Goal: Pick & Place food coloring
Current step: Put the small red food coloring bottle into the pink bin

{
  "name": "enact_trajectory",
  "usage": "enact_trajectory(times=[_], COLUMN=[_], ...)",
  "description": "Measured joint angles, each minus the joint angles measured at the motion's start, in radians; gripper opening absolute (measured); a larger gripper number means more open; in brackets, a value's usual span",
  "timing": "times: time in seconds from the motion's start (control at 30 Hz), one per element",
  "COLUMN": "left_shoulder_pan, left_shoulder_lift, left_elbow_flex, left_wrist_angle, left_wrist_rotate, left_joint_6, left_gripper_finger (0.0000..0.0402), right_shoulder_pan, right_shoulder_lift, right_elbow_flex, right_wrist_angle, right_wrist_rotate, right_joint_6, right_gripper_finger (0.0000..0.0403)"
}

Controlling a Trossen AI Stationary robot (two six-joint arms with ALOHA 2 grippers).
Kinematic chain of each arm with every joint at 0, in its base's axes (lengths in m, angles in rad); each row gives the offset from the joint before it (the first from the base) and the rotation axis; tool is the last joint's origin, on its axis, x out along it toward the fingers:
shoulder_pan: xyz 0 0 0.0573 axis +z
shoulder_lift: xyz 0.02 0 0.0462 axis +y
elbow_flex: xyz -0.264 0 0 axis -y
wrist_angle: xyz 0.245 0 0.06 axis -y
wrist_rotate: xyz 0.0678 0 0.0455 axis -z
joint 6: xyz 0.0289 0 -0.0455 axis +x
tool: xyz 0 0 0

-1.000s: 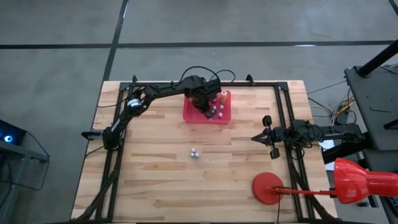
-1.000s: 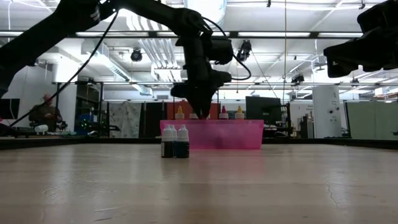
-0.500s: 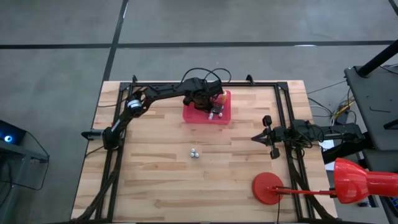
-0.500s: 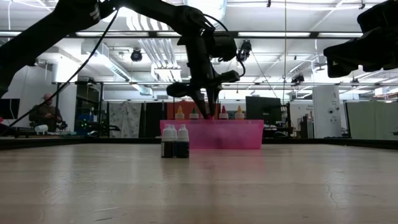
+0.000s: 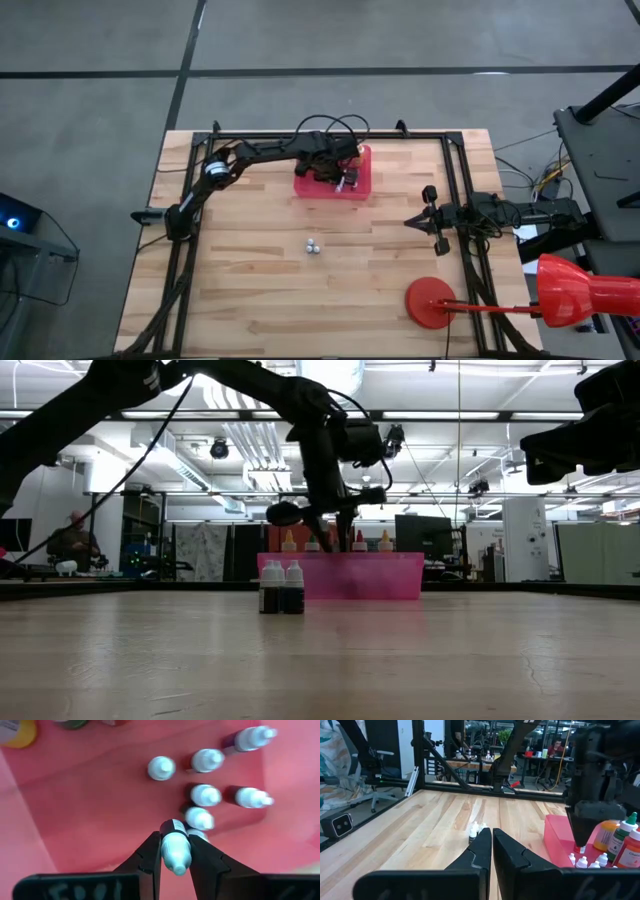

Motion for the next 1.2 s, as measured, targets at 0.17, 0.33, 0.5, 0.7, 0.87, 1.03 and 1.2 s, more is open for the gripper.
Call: enact_trajectory(times=[0.17,0.33,0.5,0.7,0.87,1.03,1.2], left_shoulder_pan=[0.0,0.0,0.0,0.0,0.0,0.0,0.0], left_shoulder_lift=[0.0,0.0,0.0,0.013,0.016,0.023,0.025], left_elbow_flex=[-0.033,-0.063,-0.086,-0.077,-0.077,-0.079,-0.079], left_wrist_angle=[0.029,0.052,0.08,0.097,0.101,0.101,0.101], left_wrist_rotate=[-0.03,-0.03,-0.01,0.016,0.016,0.016,0.017], left_joint_6=[0.001,0.0,-0.004,-0.002,0.005,0.015,0.026], left_gripper_finger=[0.0055,0.0055,0.0055,0.0055,0.0055,0.0055,0.0055], right_shoulder_pan=[0.0,0.0,0.0,0.0,0.001,0.001,0.001], right_shoulder_lift=[0.0,0.0,0.0,0.0,0.0,0.0,0.0], right_elbow_flex=[0.0,0.0,0.0,0.0,0.0,0.0,0.0], right_wrist_angle=[0.0,0.0,0.0,0.0,0.0,0.0,0.0], right_wrist_rotate=[0.0,0.0,0.0,0.0,0.0,0.0,0.0], right_joint_6=[0.0,0.0,0.0,0.0,0.0,0.0,0.0], right_gripper_finger=[0.0008,0.0008,0.0008,0.0008,0.0008,0.0008,0.0008])
